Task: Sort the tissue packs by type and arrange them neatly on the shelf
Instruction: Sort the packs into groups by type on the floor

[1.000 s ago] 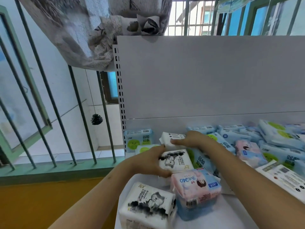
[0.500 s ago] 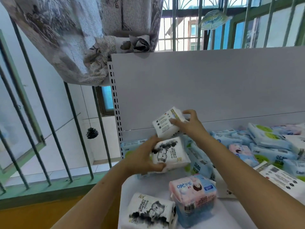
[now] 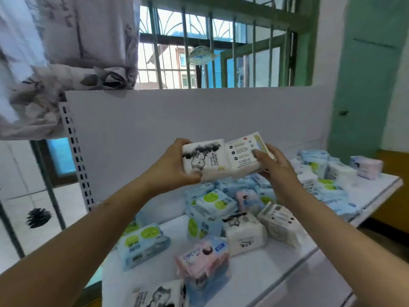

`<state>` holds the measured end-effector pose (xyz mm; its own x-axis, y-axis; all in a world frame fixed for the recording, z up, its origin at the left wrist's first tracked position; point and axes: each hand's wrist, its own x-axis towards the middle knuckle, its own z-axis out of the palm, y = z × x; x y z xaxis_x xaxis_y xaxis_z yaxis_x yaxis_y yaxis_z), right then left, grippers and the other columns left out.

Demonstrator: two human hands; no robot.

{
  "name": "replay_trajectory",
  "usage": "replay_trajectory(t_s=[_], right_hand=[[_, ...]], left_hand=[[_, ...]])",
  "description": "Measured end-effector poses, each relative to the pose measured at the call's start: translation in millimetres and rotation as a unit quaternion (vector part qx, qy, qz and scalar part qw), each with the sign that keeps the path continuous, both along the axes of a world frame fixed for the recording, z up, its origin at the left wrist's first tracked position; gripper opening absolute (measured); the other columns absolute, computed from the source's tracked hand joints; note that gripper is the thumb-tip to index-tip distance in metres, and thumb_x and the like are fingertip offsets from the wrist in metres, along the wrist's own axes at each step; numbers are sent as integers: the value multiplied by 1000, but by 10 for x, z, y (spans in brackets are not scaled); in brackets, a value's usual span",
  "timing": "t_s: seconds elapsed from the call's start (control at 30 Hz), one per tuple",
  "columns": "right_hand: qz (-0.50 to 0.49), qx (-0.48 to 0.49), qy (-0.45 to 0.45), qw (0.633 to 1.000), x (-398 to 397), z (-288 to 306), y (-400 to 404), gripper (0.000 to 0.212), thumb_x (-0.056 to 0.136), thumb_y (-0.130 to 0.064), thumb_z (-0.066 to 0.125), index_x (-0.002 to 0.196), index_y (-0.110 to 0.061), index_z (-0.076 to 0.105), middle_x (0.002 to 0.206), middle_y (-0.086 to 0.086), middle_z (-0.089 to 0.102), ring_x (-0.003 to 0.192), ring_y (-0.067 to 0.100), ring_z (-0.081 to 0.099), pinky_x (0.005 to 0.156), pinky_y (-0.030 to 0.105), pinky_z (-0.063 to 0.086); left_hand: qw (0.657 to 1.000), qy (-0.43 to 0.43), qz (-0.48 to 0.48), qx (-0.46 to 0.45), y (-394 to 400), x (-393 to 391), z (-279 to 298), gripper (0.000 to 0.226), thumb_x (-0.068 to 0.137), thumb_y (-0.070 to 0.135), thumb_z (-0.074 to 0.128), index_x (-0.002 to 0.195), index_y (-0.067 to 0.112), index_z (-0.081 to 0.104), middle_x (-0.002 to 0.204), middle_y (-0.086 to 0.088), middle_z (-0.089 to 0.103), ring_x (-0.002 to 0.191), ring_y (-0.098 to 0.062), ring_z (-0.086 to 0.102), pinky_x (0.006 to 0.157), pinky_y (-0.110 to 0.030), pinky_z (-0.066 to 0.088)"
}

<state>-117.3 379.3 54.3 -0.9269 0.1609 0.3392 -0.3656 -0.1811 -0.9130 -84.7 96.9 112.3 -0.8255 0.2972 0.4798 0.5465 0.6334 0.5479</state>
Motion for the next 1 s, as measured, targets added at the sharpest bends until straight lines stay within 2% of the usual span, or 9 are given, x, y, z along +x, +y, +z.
replay_trajectory(t_s=[0.13, 0.23, 0.33, 0.47, 0.53, 0.6, 0.7, 0.87, 1.0], right_hand=[[-48, -42, -24, 998, 375, -24, 773, 81, 71, -41, 84, 135, -6, 51, 124, 12, 66, 102, 19, 71, 86, 29, 57], [-81, -50, -32, 995, 773, -51, 1375, 55, 83, -30, 75, 126, -1, 57, 113, 10, 72, 102, 19, 71, 90, 31, 56], [-112, -83, -30, 990, 1178, -143, 1993, 57, 83, -28, 77, 128, -5, 51, 119, 14, 69, 108, 26, 68, 91, 36, 56], [-180, -103, -44, 977, 1763, -355, 2788, 90, 67, -60, 82, 137, -14, 47, 123, 13, 67, 114, 35, 64, 99, 57, 48], [-210, -113, -41, 970, 2079, -465, 3170, 90, 70, -77, 65, 137, -19, 49, 123, 9, 68, 115, 31, 63, 99, 55, 49], [-249, -131, -52, 958, 2400, -570, 3576, 91, 68, -82, 56, 137, -22, 52, 125, 7, 67, 114, 28, 64, 95, 49, 52], [-315, -137, -69, 937, 2879, -765, 4198, 96, 62, -73, 75, 137, -20, 46, 129, 11, 62, 112, 30, 65, 82, 44, 59], [-390, -168, -119, 897, 3802, -1238, 4990, 57, 83, -38, 74, 127, -13, 48, 121, 15, 66, 95, 24, 70, 65, 33, 58], [-445, -183, -159, 862, 4495, -1802, 5540, 52, 83, -31, 76, 123, -13, 49, 122, 15, 66, 96, 25, 70, 76, 38, 59]], left_hand=[[997, 20, -73, 5, 806, -65, -21, 69, 76, 27, 79, 131, 27, 36, 120, -2, 56, 92, -5, 67, 74, -23, 59], [992, 14, -126, 6, 1474, 14, -113, 82, 74, 31, 84, 136, 27, 31, 124, -3, 53, 96, -7, 65, 75, -18, 56], [986, 19, -167, 1, 2184, 140, -222, 88, 61, 47, 86, 129, 37, 31, 120, 0, 55, 97, -9, 65, 84, -34, 58], [972, 15, -235, 0, 3186, 414, -405, 81, 59, 46, 86, 121, 42, 34, 115, 2, 57, 95, -8, 64, 81, -29, 57], [962, -1, -271, 14, 3685, 600, -501, 77, 66, 31, 89, 122, 35, 36, 112, 8, 58, 92, 1, 65, 75, -13, 52], [950, -23, -311, 28, 4191, 781, -608, 74, 68, 22, 89, 122, 30, 39, 110, 11, 61, 90, 4, 66, 75, -16, 55], [929, -70, -362, 39, 4927, 1073, -832, 74, 69, 23, 89, 124, 27, 40, 113, 6, 65, 94, -1, 68, 82, -27, 59], [896, -164, -410, 31, 6045, 1679, -1443, 76, 71, 31, 88, 127, 31, 36, 120, 5, 61, 97, 0, 68, 80, -25, 59], [865, -232, -445, 2, 6801, 2158, -2036, 75, 73, 27, 88, 128, 32, 37, 115, 11, 63, 90, 6, 67, 67, -15, 54]])
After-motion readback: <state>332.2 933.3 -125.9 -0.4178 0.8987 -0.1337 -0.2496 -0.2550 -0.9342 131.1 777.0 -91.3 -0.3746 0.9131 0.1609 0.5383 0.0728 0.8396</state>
